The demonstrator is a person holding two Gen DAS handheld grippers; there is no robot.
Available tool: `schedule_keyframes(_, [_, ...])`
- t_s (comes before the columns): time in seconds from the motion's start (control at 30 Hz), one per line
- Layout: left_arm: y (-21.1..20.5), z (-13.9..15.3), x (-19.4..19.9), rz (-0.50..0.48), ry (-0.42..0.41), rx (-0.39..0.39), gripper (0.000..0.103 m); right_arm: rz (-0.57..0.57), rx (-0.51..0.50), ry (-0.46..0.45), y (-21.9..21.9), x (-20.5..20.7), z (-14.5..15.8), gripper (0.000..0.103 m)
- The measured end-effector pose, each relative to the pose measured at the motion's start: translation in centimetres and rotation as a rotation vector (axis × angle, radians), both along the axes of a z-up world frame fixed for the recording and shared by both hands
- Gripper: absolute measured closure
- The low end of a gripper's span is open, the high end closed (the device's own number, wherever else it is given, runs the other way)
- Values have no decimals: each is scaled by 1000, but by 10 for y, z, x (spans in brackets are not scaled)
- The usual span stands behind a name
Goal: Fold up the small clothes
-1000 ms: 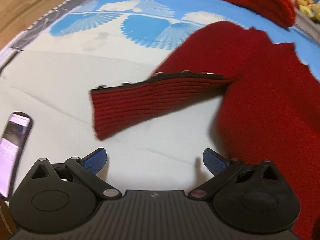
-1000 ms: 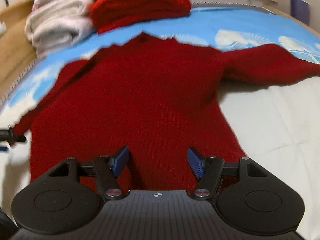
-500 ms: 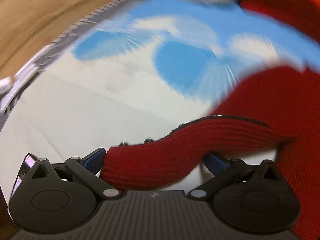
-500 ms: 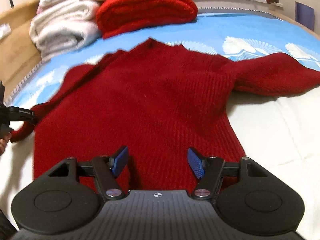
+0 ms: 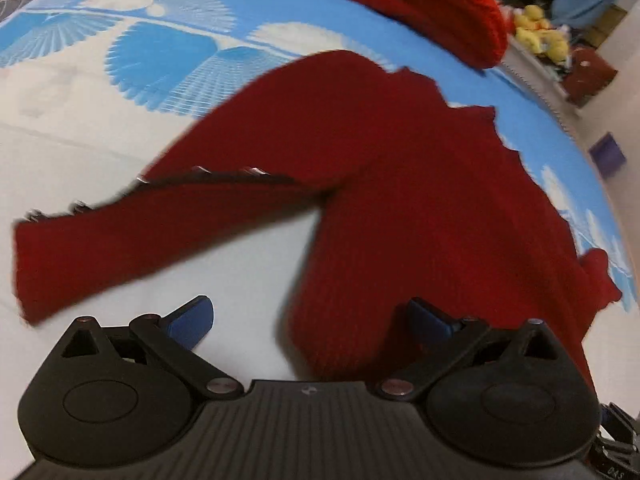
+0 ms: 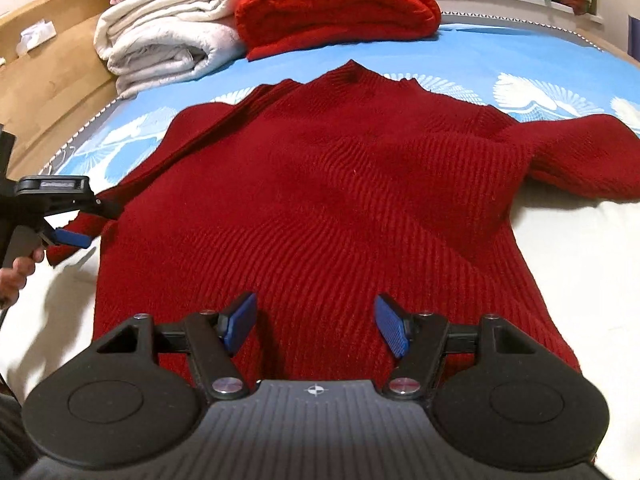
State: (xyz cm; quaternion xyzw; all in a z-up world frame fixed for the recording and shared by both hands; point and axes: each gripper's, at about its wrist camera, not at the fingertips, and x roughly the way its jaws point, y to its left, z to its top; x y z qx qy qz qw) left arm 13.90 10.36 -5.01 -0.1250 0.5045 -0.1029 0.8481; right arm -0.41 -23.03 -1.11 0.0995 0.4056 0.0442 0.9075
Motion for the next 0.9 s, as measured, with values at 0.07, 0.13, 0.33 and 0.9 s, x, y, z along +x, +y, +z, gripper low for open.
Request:
schedule_keyframes(0.07, [-3, -7, -4, 10, -11, -1, 0, 3, -1, 10, 0, 0, -2, 36])
schedule_keyframes(0.13, [-2, -15, -3, 36, 30, -31, 2, 28, 0, 14, 1, -2, -3, 35])
schedule_keyframes(0.33, [-10, 20, -13, -60, 15, -219, 61, 47, 14, 8, 1, -3, -1, 37])
schedule_keyframes(0.9, [-129, 1, 11, -232, 11, -335, 51, 278, 125, 2, 35, -3, -2, 32])
